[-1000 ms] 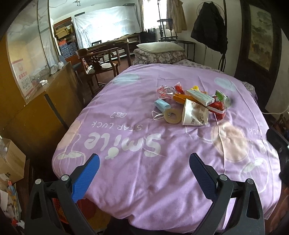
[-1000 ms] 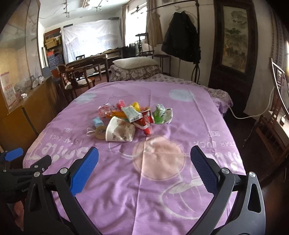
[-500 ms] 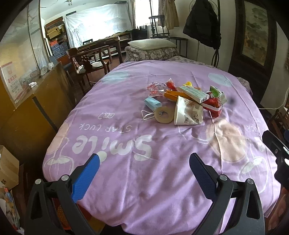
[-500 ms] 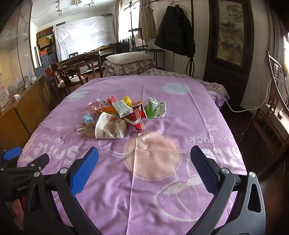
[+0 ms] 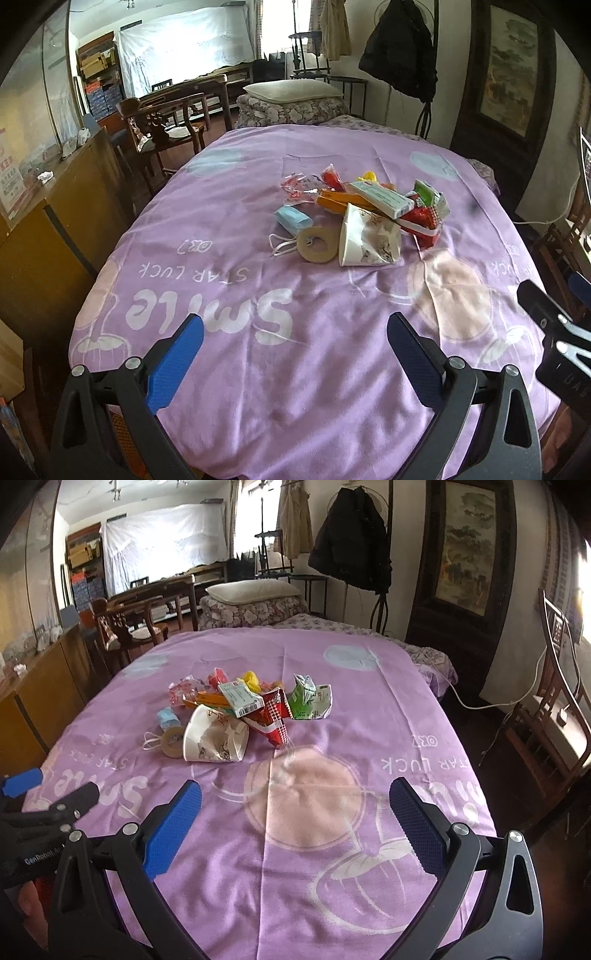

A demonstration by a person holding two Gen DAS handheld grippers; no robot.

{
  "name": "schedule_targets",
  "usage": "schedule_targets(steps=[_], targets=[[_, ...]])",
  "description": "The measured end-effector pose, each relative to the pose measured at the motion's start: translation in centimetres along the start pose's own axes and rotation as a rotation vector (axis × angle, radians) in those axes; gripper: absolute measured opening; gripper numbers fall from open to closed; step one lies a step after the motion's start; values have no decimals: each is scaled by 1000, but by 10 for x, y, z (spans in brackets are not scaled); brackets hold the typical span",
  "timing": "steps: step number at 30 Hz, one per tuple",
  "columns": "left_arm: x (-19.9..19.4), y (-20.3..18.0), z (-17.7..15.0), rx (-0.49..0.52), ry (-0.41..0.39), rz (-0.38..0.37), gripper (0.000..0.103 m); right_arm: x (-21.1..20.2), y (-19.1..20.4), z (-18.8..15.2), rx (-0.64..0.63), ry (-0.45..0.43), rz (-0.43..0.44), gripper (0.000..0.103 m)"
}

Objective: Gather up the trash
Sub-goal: 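Reach the left gripper to the blue face mask and close on it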

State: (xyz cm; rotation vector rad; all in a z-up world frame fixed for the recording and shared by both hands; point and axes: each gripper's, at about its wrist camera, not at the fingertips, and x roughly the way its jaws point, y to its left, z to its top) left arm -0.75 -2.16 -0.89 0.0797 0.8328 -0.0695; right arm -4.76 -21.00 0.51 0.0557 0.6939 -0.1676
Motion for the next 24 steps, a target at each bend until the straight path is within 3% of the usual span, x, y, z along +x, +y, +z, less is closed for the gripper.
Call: schedule_targets(steps=[6,10,15,24], targets=[[25,17,12,-22,15,-12,97,21,9,1,-21,33,-20,98],[51,21,33,8,19,-79,97,44,10,-2,-13,76,-17,98],[101,15,59,13,94,-194,97,71,15,-5,-12,119,-11,98],[155,-7,76,50,151,-293,97,103,6,-16,-6,171,6,98]])
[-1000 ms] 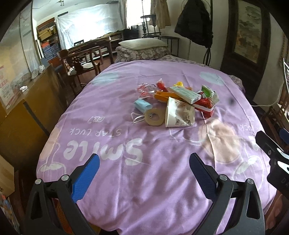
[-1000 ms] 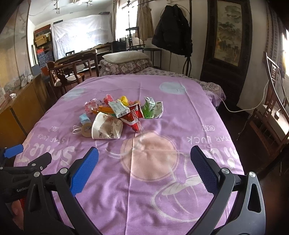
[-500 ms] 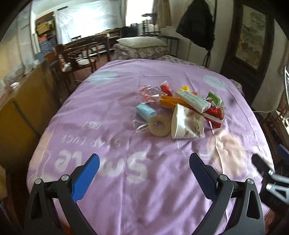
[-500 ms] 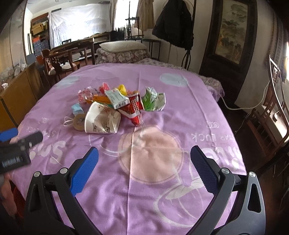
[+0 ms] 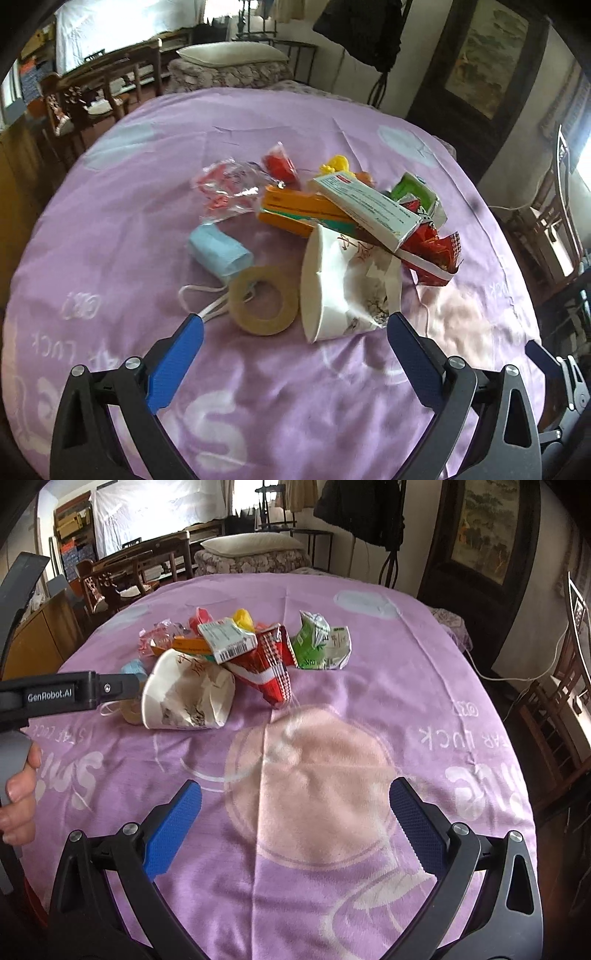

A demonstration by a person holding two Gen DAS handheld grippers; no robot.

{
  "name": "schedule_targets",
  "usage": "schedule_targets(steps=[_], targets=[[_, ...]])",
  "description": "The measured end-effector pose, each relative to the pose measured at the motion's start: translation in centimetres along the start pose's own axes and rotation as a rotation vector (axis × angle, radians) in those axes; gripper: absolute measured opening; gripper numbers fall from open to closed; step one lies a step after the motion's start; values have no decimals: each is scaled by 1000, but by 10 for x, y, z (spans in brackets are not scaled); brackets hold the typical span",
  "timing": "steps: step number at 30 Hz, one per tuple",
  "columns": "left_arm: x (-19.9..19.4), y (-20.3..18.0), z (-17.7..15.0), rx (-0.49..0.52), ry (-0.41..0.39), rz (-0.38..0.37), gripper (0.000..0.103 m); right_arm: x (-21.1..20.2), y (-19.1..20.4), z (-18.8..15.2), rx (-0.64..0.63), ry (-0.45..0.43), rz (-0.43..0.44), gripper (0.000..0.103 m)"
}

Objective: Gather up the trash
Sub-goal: 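Reach the left gripper to the blue face mask and close on it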

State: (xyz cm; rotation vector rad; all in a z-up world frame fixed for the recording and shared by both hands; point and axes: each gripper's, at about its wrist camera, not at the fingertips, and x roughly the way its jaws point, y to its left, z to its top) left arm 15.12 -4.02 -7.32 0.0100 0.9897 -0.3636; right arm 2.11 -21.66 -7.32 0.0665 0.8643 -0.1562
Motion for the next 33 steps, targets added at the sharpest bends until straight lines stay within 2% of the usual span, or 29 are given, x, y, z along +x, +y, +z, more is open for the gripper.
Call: schedule_targets(steps=[2,6,11,14,16,23,29,33], targets=[[3,7,-1,-14,-6,2,97,5,-3,0,5,7,1,98],[10,36,-9,-47,12,80,97,14,-8,2,29,15,17,98],[8,63,-14,-96,16,120,97,26,0,4,31,30,50,98],[17,66,-11,-110,35,161,92,28,9,3,-3,39,62,98],[24,66,-9,-111,56,156,87,25,14,1,-29,33,56,98],[45,52,2,-98,82,183,84,16,7,1,-5,22,53,98],[34,69,19,-151,58,147,83,14,6,2,-17,14,49,98],[35,85,33,-243,81,143,82,18,8,2,-4,31,64,98]])
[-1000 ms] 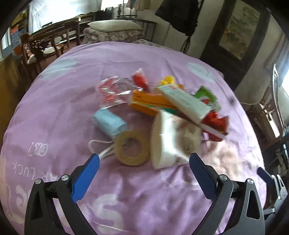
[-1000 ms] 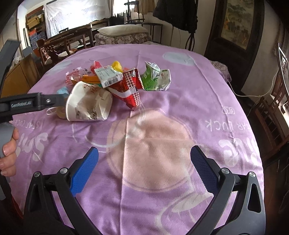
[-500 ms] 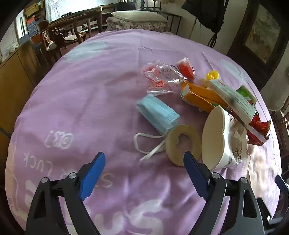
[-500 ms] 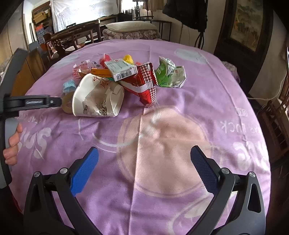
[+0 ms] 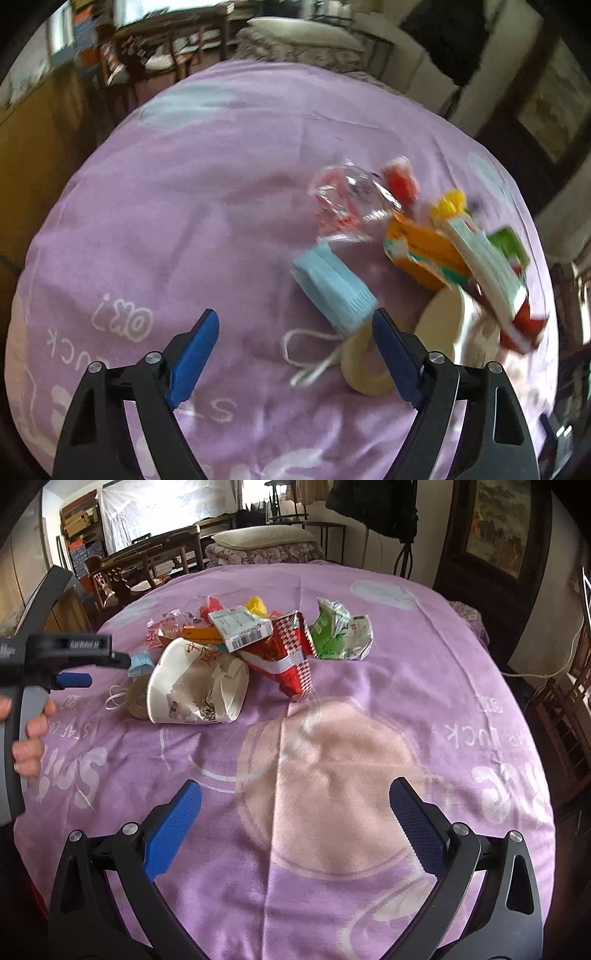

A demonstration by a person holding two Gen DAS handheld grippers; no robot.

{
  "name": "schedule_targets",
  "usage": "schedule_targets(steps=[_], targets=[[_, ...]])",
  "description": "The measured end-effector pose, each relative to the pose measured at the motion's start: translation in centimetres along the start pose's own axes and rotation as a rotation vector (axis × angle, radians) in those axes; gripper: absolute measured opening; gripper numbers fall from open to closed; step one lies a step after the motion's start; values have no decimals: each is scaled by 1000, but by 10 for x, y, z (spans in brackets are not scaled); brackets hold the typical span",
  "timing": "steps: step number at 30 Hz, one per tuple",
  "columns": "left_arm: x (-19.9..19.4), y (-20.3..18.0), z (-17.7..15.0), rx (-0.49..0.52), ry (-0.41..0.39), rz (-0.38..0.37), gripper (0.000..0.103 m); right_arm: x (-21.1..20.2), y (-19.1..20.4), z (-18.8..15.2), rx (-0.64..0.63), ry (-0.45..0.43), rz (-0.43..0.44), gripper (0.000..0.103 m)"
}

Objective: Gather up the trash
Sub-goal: 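Reach the left gripper to the blue face mask and close on it, then lift the mask with the left gripper while the right gripper grasps the tape roll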

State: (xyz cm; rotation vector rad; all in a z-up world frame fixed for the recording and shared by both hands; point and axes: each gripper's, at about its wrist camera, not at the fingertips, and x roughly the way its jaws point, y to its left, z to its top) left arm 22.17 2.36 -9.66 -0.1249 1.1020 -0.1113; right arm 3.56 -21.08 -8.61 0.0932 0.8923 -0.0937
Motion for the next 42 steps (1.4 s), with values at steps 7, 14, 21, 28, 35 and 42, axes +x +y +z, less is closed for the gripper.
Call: schedule_targets(steps=[7,14,21,28,35,42], targets=[[37,-15,26,-68,127,-5,73,1,11,-1,-51,1,-9,98],[40,-15,20,-29,157,-29,26,-1,1,-1,-7,5,-17,98],[-15,11,5,-34,64,-90,15,-12,14,0,-28,-19,6,98],[-77,42,-49,9,-78,-5,15,-15,56,7,-128,-30,83,98],[-97,74,-96,13,-125,84,15,-5,113,26,-242,-43,208,97],[-96,111,-107,-90,-117,90,15,15,161,56,-332,-4,286,75]])
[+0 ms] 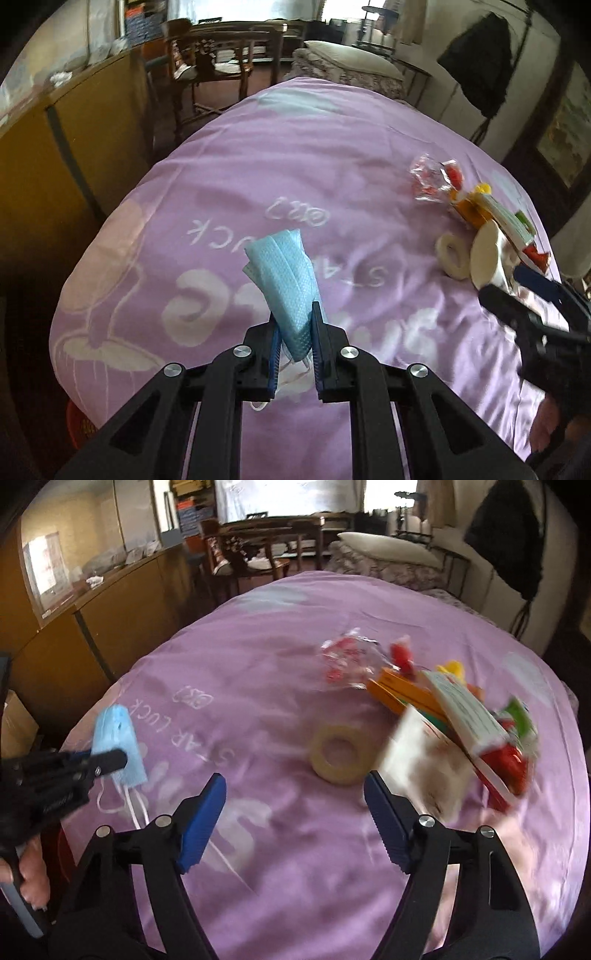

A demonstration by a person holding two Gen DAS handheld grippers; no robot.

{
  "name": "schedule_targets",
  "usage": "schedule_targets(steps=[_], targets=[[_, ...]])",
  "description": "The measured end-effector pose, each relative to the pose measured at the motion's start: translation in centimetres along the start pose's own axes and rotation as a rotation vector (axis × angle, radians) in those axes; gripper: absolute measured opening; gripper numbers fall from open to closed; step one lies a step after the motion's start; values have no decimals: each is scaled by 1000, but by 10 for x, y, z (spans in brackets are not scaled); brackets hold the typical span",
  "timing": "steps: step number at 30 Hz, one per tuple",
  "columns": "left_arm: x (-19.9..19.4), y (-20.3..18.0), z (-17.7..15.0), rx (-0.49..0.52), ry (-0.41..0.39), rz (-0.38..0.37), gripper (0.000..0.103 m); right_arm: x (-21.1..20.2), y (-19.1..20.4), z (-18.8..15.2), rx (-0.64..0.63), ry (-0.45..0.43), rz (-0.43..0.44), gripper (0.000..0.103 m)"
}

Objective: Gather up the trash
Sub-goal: 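Lift the mask with the left gripper while the right gripper grasps the tape roll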

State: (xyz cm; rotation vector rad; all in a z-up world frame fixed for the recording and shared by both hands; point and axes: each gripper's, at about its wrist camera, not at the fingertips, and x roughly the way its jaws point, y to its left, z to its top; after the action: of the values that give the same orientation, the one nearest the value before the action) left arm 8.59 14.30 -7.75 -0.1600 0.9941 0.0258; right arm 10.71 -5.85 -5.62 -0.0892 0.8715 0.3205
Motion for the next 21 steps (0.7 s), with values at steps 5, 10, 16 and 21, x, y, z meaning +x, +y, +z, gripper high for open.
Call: schedule_targets(steps=[5,10,16,21], targets=[[-2,10,-1,-13,-11,9,15,42,9,19,-75,65,-63,54],[2,7,-3,-2,-4,5,15,80,0,13,-53,180,-88,40],[6,3,-6,6,7,9,15,89,6,15,-68,168,-94,25],[-3,6,-9,-1,-7,24,15,80,-7,13,6,157,-35,15]])
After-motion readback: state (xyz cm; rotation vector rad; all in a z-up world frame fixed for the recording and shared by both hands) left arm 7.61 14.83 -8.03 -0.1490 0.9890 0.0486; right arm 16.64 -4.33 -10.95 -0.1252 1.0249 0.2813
